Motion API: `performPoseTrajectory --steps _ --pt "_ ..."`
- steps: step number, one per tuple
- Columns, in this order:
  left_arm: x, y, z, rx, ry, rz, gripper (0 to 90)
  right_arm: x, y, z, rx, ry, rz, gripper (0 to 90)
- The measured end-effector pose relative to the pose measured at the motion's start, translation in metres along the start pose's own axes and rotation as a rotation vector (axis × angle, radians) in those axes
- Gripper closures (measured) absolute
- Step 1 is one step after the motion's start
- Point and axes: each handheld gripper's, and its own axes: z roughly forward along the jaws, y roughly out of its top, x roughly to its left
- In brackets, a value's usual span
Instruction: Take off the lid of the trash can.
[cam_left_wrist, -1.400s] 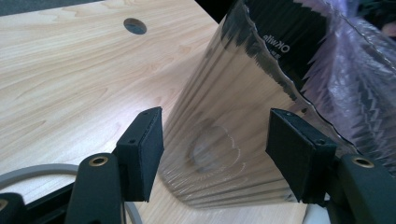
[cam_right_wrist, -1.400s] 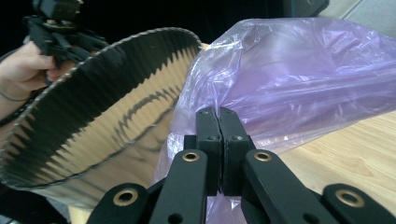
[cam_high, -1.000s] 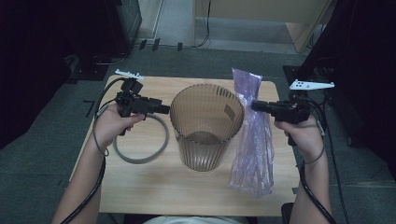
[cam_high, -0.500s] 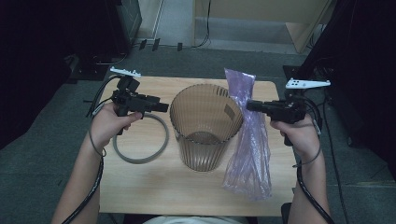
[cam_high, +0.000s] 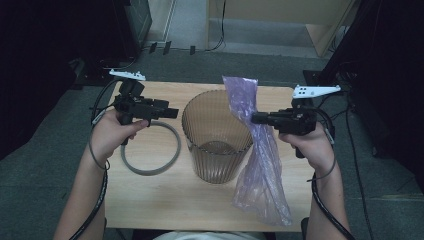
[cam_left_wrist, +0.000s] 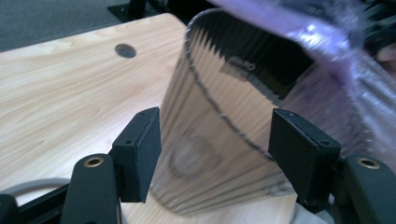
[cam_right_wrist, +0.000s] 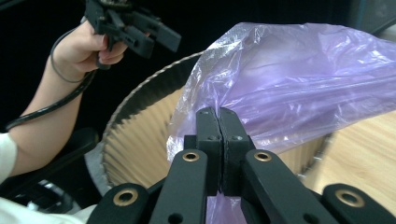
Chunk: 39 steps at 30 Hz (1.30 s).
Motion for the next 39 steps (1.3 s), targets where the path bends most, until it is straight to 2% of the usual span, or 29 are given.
performPoseTrajectory --steps 3,9,19,25,28,30,39 --pt "-0.008 0.002 0.0 -0.019 -0.003 0.024 33.9 0.005 0.001 0.008 0.01 0.033 -0.009 89.7" --pt "-0.02 0.004 0.005 -0.016 -0.018 0.053 33.6 0.018 0.003 0.024 0.043 0.087 -0.06 89.7" --pt "-0.031 0.005 0.02 0.003 -0.046 0.07 33.5 0.026 0.001 0.044 0.085 0.143 -0.06 89.7" --pt "-0.038 0.007 0.024 0.001 -0.059 0.091 33.5 0.035 0.001 0.055 0.116 0.188 -0.077 89.7" --pt "-0.038 0.008 0.027 0.012 -0.061 0.088 33.3 0.039 0.0 0.06 0.126 0.204 -0.091 89.6" --pt "-0.038 0.009 0.029 0.006 -0.052 0.081 33.3 0.04 0.0 0.064 0.135 0.211 -0.09 89.7" --pt "-0.05 0.013 0.033 -0.021 -0.079 0.124 33.4 0.052 0.001 0.068 0.152 0.264 -0.112 89.6"
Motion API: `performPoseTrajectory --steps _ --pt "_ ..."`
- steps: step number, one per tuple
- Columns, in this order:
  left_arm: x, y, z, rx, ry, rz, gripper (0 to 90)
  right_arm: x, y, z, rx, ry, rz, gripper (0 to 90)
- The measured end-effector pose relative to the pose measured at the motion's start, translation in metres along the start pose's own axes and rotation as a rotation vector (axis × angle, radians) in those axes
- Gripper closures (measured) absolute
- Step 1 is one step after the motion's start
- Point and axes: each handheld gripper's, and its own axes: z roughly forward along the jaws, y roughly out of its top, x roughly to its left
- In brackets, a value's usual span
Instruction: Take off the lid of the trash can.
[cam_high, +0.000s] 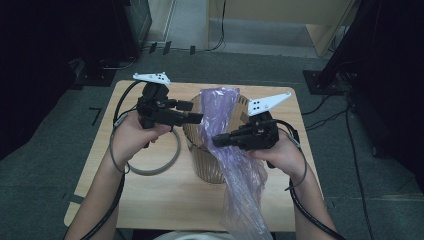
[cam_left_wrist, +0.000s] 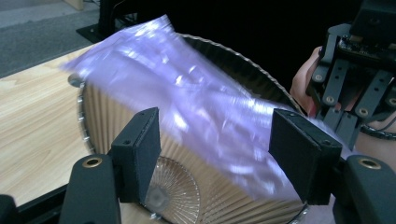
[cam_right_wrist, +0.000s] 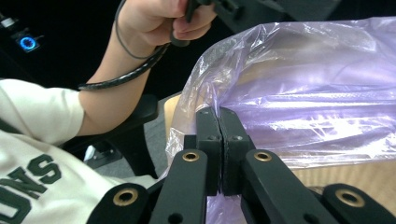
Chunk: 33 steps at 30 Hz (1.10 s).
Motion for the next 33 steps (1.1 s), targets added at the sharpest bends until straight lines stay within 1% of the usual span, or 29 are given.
performPoseTrajectory --steps 2,4,6,7,10,13,14,16,18,20,22,24,25,27,30,32,33 --pt "-0.002 0.0 0.002 0.0 -0.004 0.006 33.4 0.003 0.0 0.002 0.007 0.005 -0.005 89.7" --pt "-0.003 0.0 0.006 0.011 -0.009 0.01 33.4 0.005 0.001 0.004 0.011 0.01 -0.013 89.6" --pt "-0.002 -0.001 0.01 0.025 -0.006 0.011 33.4 0.007 0.002 0.005 0.011 0.014 -0.012 89.6" --pt "-0.001 -0.001 0.013 0.028 -0.011 0.007 33.4 0.007 0.002 0.005 0.011 0.016 -0.011 89.6" --pt "0.001 -0.002 0.02 0.043 -0.013 0.005 33.4 0.006 0.0 0.005 0.011 0.016 -0.002 89.6" --pt "0.002 -0.002 0.026 0.055 0.001 0.006 33.4 0.003 -0.003 0.004 0.014 0.01 0.008 89.6" --pt "0.003 -0.002 0.028 0.058 0.005 0.006 33.4 0.002 -0.005 0.003 0.015 0.002 0.01 89.6" --pt "0.004 -0.002 0.031 0.065 -0.001 -0.001 33.4 -0.001 -0.008 -0.001 0.008 -0.01 0.029 89.6" --pt "0.005 -0.003 0.035 0.069 -0.006 -0.004 33.4 -0.002 -0.01 -0.003 -0.003 -0.01 0.041 89.6" --pt "0.005 -0.003 0.039 0.081 -0.003 0.003 33.4 -0.001 -0.01 -0.003 -0.011 -0.007 0.041 89.6" --pt "0.004 -0.002 0.04 0.083 0.011 0.006 33.4 -0.001 -0.012 -0.003 -0.015 -0.002 0.044 89.5" --pt "0.005 -0.002 0.04 0.087 0.01 0.007 33.4 -0.002 -0.013 -0.003 -0.024 0.005 0.055 89.6" --pt "0.005 -0.002 0.04 0.091 0.013 0.012 33.3 -0.002 -0.014 -0.003 -0.027 0.004 0.055 89.6" --pt "0.005 -0.001 0.042 0.108 0.019 0.008 33.3 -0.002 -0.015 -0.004 -0.028 0.002 0.061 89.6" --pt "0.004 0.001 0.043 0.141 0.036 0.032 33.3 -0.001 -0.017 -0.007 -0.031 -0.002 0.066 89.5" --pt "0.002 0.001 0.045 0.158 0.052 0.064 33.3 0.0 -0.017 -0.009 -0.037 -0.007 0.063 89.5" --pt "0.001 0.001 0.045 0.163 0.057 0.071 33.4 0.0 -0.018 -0.009 -0.035 -0.01 0.061 89.5"
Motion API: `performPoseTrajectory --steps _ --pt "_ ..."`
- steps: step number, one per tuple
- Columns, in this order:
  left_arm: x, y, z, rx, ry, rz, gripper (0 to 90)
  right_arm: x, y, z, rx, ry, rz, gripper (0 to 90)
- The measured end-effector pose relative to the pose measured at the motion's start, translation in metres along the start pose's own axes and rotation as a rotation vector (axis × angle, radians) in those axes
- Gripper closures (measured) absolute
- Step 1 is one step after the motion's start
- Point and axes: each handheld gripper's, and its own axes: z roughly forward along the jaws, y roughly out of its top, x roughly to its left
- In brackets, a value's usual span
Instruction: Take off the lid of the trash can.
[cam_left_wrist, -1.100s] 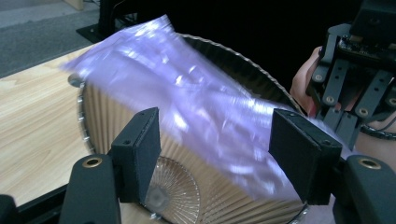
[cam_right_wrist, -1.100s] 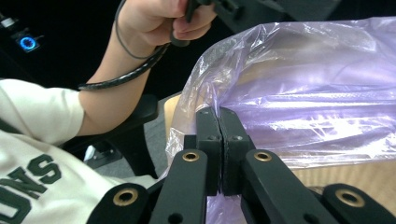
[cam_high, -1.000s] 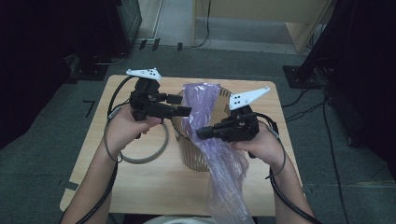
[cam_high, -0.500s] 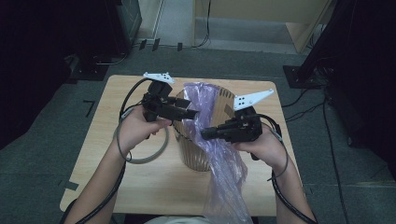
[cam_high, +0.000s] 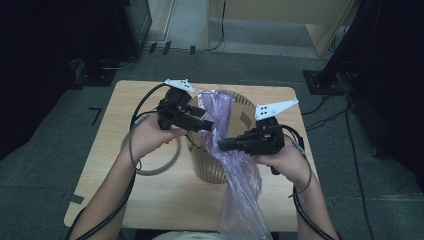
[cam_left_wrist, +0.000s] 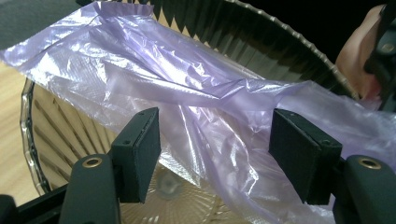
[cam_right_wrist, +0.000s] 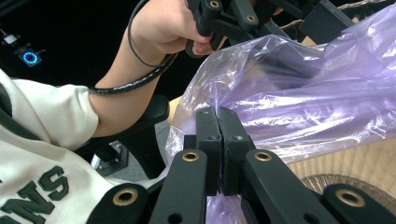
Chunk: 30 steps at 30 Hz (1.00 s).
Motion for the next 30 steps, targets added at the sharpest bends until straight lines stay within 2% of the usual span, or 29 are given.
performPoseTrajectory --steps 3,6,8,10,16,20,21,23,24,25,30 --pt "0.0 0.001 0.002 0.01 0.015 0.003 33.3 0.0 0.0 0.001 0.007 -0.004 -0.003 89.5" --pt "0.002 0.0 0.0 -0.001 -0.001 -0.003 33.3 0.0 -0.001 -0.002 0.006 -0.014 0.001 89.5" --pt "0.001 -0.001 -0.002 -0.021 -0.012 0.011 33.4 -0.001 -0.001 -0.004 0.0 -0.022 0.006 89.5" --pt "0.003 0.0 -0.004 -0.043 0.001 0.011 33.3 -0.004 -0.001 -0.005 -0.007 -0.027 0.011 89.5" --pt "0.009 -0.002 -0.017 -0.098 0.02 -0.012 33.3 -0.01 0.001 -0.007 -0.022 -0.036 0.022 89.4" --pt "0.01 0.001 -0.02 -0.156 -0.009 -0.039 33.4 -0.012 0.003 -0.008 -0.018 -0.039 0.022 89.4" --pt "0.009 0.001 -0.018 -0.157 -0.015 -0.042 33.3 -0.011 0.003 -0.008 -0.016 -0.04 0.02 89.4" --pt "0.004 0.001 -0.011 -0.123 -0.033 -0.02 33.3 -0.01 0.003 -0.007 -0.016 -0.034 0.017 89.3" --pt "0.002 0.0 -0.008 -0.1 -0.068 -0.019 33.3 -0.01 0.004 -0.007 -0.017 -0.03 0.014 89.2" --pt "0.001 0.0 -0.006 -0.095 -0.078 -0.013 33.2 -0.008 0.005 -0.006 -0.015 -0.026 0.014 89.2" --pt "-0.004 -0.001 -0.006 -0.083 -0.052 0.0 33.4 -0.002 0.007 -0.006 -0.003 -0.024 -0.008 89.3"
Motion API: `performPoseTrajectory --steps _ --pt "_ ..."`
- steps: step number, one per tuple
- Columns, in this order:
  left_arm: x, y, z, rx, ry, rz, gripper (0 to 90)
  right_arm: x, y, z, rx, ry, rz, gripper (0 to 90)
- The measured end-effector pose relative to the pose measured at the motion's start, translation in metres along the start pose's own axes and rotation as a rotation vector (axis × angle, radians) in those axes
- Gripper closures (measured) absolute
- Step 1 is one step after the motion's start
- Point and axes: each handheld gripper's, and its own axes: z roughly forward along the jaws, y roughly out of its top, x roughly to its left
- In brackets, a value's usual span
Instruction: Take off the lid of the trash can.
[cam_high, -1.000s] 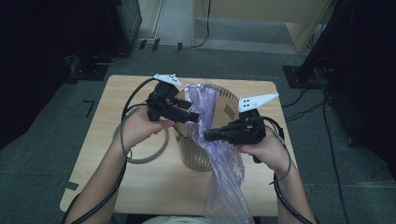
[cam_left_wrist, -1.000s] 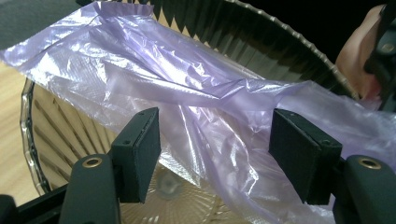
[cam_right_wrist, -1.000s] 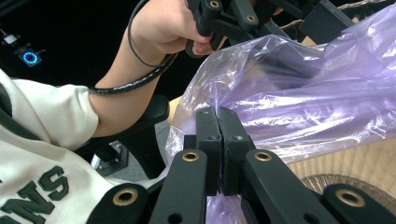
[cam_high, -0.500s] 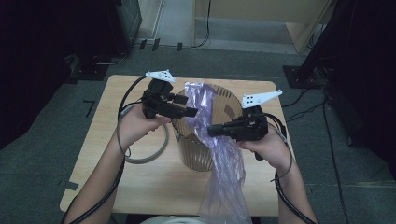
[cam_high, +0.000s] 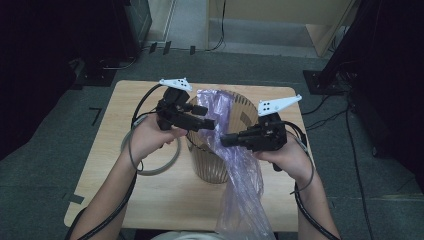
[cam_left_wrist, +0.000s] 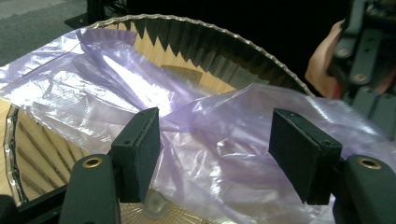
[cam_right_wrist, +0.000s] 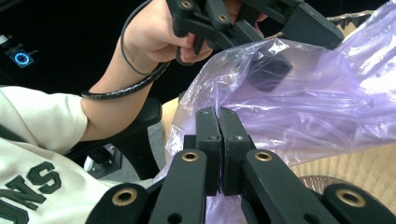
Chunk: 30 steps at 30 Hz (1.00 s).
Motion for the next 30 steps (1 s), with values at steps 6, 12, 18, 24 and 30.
performPoseTrajectory --steps 6,12,18,24,30 --pt "-0.008 0.001 0.002 0.018 -0.017 0.024 33.8 0.007 0.003 -0.006 -0.017 -0.012 -0.013 89.3" --pt "-0.015 0.001 0.006 0.04 -0.034 0.044 34.6 0.013 0.006 -0.017 -0.032 -0.031 -0.024 89.4" --pt "-0.006 0.002 -0.007 -0.021 -0.008 0.015 34.4 0.011 0.006 -0.02 -0.042 -0.046 -0.026 89.4" --pt "0.001 0.002 -0.015 -0.048 0.005 -0.01 34.3 0.003 0.005 -0.02 -0.044 -0.056 -0.004 89.3" --pt "0.004 0.0 -0.019 -0.05 0.017 -0.017 34.3 -0.006 0.004 -0.017 -0.035 -0.071 0.016 89.3"
